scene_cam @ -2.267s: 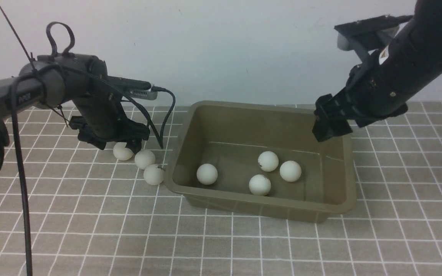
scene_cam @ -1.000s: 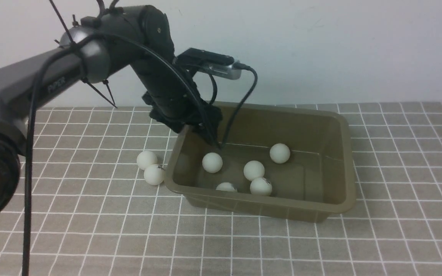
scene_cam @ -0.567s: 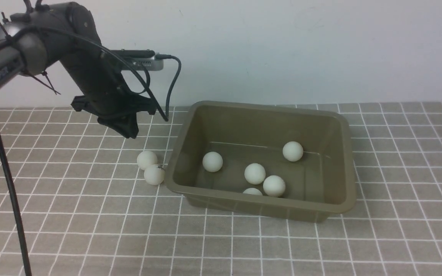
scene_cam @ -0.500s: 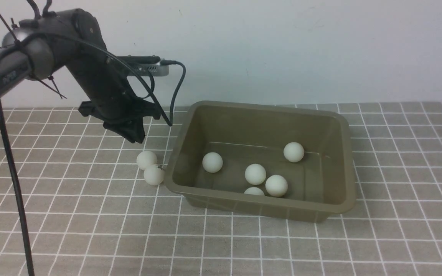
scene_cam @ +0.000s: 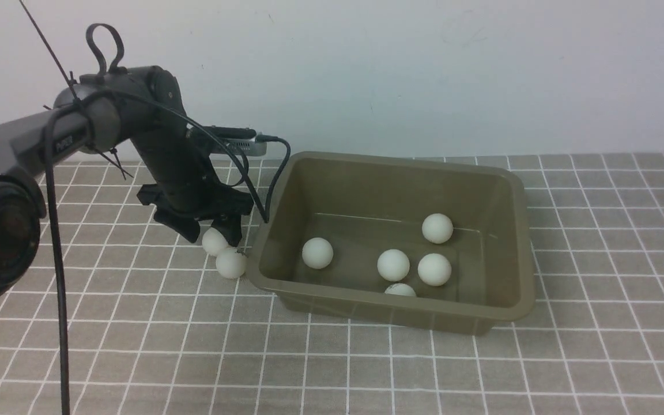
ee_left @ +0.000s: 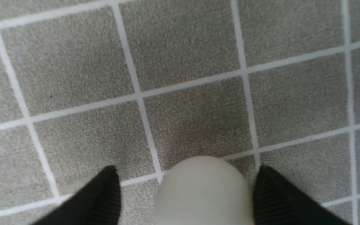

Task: Put the table tennis balls into the box on the grey coffee tablecloth.
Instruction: 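Reach for and grasp a ping pong ball on the table beside the basket, then drop the ball into the bin, then reach for and grasp a ping pong ball on the table beside the basket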

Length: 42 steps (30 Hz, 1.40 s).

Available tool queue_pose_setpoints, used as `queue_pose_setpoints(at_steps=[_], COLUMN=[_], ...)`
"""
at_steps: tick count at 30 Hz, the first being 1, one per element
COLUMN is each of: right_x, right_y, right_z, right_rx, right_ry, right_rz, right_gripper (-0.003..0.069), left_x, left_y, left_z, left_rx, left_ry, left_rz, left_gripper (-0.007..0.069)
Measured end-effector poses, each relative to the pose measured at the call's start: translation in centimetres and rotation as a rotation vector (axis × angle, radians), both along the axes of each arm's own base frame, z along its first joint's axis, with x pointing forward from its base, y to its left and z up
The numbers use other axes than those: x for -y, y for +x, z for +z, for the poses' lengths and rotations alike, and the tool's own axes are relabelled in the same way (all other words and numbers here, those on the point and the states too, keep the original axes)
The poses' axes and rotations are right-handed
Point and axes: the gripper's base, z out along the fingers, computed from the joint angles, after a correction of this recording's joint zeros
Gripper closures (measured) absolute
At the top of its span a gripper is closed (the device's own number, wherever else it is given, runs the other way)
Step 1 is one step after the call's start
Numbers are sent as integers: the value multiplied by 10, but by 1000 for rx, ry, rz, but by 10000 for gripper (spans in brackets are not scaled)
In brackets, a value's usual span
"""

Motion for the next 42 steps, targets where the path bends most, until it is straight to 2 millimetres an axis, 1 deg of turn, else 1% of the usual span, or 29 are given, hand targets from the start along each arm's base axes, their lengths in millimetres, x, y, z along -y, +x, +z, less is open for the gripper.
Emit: queue_pose_setpoints(at_steps=[1,3,4,6,8,9,11,12,13,14,15,17,19,20,21,23,25,26,28,30,31,32,33,34,35,37,38,40,42], right_x=[0,0,0,0,0,0,0,0,-1,-1,-2,-4,-4,-4,-4,-4,-4,-4,-4,-5,-5,-5,-5,-5,-5,-5,-5,-5,-5], right_y=[0,0,0,0,0,0,0,0,0,0,0,-1,-1,-1,-1,-1,-1,-1,-1,0,0,0,0,0,0,0,0,0,0], right_z=[0,0,0,0,0,0,0,0,0,0,-1,-1,-1,-1,-1,-1,-1,-1,-1,0,0,0,0,0,1,1,1,1,1], right_rx=[0,0,0,0,-1,-1,-1,-2,-4,-4,-8,-15,-16,-17,-16,-17,-17,-17,-16,-7,-3,0,5,6,7,8,7,7,7], right_ry=[0,0,0,0,0,0,0,3,9,9,21,43,47,49,49,50,51,51,51,55,56,57,58,58,58,59,60,60,61], right_rz=[0,0,0,0,0,0,0,1,3,3,8,15,17,18,18,18,18,18,19,22,23,23,24,25,25,25,26,26,26], right_gripper=[604,604,604,604,604,604,604,604,604,604,604,604,604,604,604,604,604,604,604,604,604,604,604,604,604,604,604,604,604], left_x=[0,-1,-2,-2,2,6,13,42,55,60,78,103,112,120,123,126,120,119,99,77,59,50,35,28,14,-14,-18,-19,-10], left_y=[0,1,4,5,3,0,-3,-14,-18,-20,-25,-31,-33,-34,-36,-37,-36,-35,-29,-24,-20,-19,-18,-19,-18,-18,-19,-20,-21], left_z=[0,6,21,41,76,92,104,129,131,131,129,116,109,100,99,96,98,99,106,114,120,123,126,128,129,120,112,99,79], left_rx=[-1,7,34,70,125,148,167,208,207,206,198,174,163,152,151,158,179,182,208,218,222,221,213,213,201,150,117,77,22], left_ry=[1,12,27,28,1,-25,-62,-164,-188,-193,-198,-174,-150,-118,-105,-53,18,35,116,135,128,117,100,92,73,29,6,-15,-46], left_rz=[-2,-11,-21,-26,-34,-44,-57,-135,-181,-199,-256,-336,-362,-390,-402,-427,-427,-425,-347,-247,-184,-150,-103,-84,-44,36,47,30,-24], left_gripper=[286,272,272,272,272,272,272,272,272,272,272,272,272,251,225,135,62,53,66,165,256,320,429,482,543,608,617,614,570])
